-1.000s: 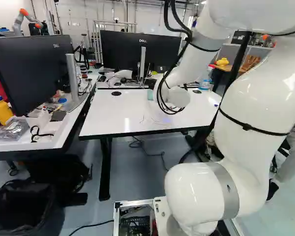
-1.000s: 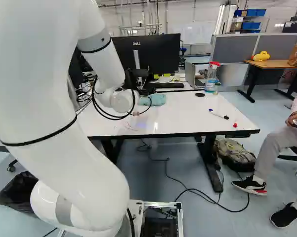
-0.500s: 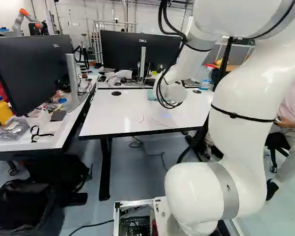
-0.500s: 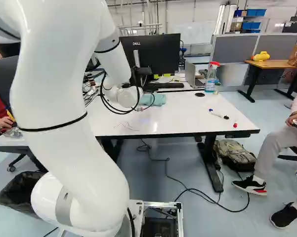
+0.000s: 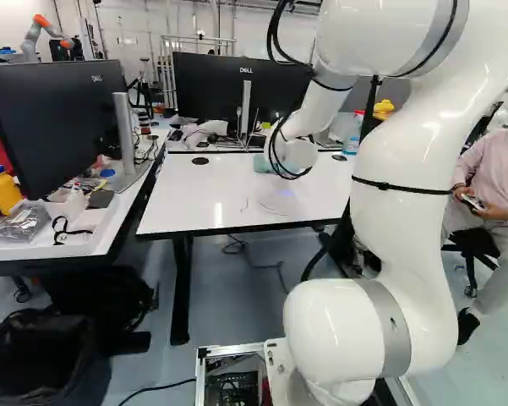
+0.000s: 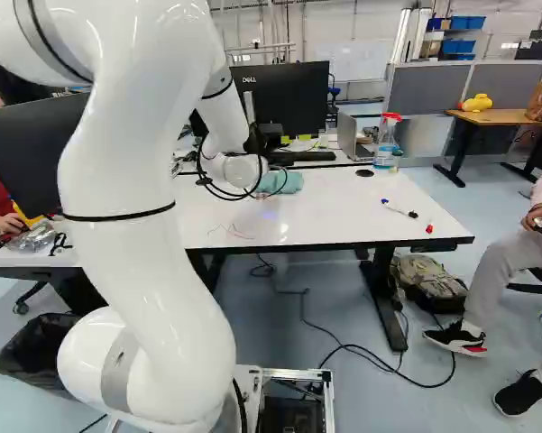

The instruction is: Clean the table with the green towel

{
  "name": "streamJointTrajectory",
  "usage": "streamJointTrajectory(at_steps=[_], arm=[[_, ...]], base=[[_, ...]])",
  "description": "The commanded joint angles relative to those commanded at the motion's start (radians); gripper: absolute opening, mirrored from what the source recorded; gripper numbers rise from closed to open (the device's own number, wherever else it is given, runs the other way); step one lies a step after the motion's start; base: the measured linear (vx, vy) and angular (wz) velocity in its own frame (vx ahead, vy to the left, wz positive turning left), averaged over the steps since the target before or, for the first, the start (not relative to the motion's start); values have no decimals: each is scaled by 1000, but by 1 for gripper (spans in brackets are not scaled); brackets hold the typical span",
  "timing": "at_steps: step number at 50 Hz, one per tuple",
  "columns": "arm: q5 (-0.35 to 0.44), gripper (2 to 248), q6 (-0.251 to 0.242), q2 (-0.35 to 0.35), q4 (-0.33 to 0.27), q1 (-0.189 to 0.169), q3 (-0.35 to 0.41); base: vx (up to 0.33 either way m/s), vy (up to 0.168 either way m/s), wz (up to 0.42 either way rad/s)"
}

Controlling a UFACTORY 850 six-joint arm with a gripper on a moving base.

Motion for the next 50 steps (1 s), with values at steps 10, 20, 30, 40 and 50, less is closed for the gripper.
streamJointTrajectory(at_steps=[10,20,30,40,50], arm=[[-77,247,0,-46,0,-5,-57],[-155,247,0,-92,0,-10,-114],[-234,247,0,-136,0,-12,-172],[-313,247,0,-180,0,-9,-229],[-392,247,0,-222,0,-7,-286]], base=[[0,0,0],[0,0,0],[0,0,0],[0,0,0],[0,0,0]])
